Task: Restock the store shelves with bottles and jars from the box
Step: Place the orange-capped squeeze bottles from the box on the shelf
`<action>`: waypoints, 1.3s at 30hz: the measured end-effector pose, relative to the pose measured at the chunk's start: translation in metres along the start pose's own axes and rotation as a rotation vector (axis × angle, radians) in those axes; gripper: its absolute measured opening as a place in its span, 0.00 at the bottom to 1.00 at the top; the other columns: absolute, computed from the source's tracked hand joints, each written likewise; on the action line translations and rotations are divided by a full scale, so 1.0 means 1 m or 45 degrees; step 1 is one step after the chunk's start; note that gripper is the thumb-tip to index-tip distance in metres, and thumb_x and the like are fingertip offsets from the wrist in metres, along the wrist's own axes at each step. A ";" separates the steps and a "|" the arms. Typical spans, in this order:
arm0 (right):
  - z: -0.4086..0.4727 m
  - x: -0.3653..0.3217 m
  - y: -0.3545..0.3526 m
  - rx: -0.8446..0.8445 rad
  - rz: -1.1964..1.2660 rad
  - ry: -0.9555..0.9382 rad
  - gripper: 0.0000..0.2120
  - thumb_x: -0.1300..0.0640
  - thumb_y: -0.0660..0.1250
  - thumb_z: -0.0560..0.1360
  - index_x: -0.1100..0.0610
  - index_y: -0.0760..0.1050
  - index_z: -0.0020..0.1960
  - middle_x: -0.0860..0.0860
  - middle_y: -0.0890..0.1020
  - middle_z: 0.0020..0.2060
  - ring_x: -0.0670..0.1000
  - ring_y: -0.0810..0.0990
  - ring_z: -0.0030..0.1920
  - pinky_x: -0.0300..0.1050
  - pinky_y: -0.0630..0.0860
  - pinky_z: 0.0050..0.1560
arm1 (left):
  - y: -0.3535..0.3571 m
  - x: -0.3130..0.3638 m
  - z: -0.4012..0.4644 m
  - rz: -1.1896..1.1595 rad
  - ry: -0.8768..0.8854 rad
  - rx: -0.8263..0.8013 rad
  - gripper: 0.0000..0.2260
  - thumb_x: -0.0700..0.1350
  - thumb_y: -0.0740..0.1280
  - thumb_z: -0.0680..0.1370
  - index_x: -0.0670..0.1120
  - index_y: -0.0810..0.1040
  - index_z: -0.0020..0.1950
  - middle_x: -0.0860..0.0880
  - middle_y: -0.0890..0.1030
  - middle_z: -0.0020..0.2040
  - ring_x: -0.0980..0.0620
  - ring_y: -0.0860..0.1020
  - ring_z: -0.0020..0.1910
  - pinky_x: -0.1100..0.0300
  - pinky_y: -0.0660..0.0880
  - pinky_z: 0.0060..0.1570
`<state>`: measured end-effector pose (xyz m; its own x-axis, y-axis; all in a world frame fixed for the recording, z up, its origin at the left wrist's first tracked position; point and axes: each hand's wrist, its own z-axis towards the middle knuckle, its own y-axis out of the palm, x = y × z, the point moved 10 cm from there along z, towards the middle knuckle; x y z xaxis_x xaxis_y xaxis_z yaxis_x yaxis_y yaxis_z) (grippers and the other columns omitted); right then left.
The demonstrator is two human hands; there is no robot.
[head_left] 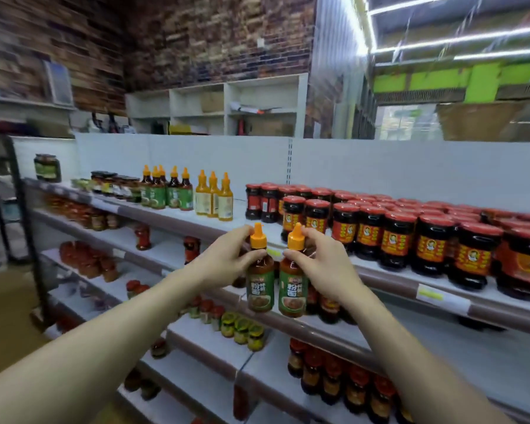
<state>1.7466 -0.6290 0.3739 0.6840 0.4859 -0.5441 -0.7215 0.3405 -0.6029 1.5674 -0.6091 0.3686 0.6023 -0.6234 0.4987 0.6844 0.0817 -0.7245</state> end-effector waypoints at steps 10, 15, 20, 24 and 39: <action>0.077 -0.107 0.096 0.052 0.049 -0.024 0.08 0.46 0.75 0.77 0.45 0.80 0.54 0.40 0.85 0.45 0.37 0.82 0.47 0.33 0.73 0.44 | -0.133 -0.099 -0.007 -0.014 0.026 -0.008 0.09 0.54 0.67 0.83 0.51 0.73 0.59 0.59 0.80 0.52 0.61 0.81 0.48 0.66 0.77 0.43; 0.110 -0.148 0.151 0.077 0.047 -0.044 0.08 0.45 0.74 0.77 0.43 0.79 0.54 0.40 0.86 0.45 0.39 0.83 0.47 0.38 0.79 0.46 | -0.185 -0.156 -0.010 -0.029 0.019 0.001 0.09 0.54 0.67 0.83 0.58 0.70 0.61 0.61 0.76 0.53 0.63 0.80 0.48 0.68 0.76 0.41; 0.142 -0.175 0.203 0.022 0.021 -0.058 0.07 0.47 0.74 0.78 0.40 0.77 0.49 0.39 0.84 0.42 0.34 0.81 0.45 0.30 0.75 0.43 | -0.218 -0.214 -0.012 -0.043 0.003 -0.020 0.09 0.55 0.67 0.82 0.55 0.74 0.59 0.56 0.78 0.55 0.62 0.81 0.49 0.66 0.78 0.44; 0.172 -0.188 0.248 -0.028 0.019 -0.085 0.08 0.46 0.74 0.78 0.48 0.80 0.52 0.43 0.85 0.43 0.40 0.83 0.45 0.39 0.79 0.45 | -0.239 -0.261 -0.010 0.030 -0.035 -0.031 0.12 0.56 0.68 0.82 0.54 0.76 0.63 0.56 0.78 0.57 0.59 0.80 0.53 0.56 0.80 0.54; 0.316 -0.161 0.378 -0.131 0.170 -0.123 0.04 0.50 0.74 0.79 0.47 0.79 0.50 0.42 0.85 0.40 0.34 0.82 0.43 0.30 0.75 0.39 | -0.289 -0.409 0.081 0.143 -0.160 -0.022 0.06 0.54 0.68 0.82 0.55 0.75 0.57 0.58 0.78 0.52 0.58 0.79 0.51 0.63 0.77 0.48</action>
<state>1.3296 -0.3241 0.4184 0.5656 0.5979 -0.5680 -0.7871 0.1858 -0.5882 1.1568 -0.3143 0.4122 0.7221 -0.5087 0.4688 0.6033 0.1315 -0.7866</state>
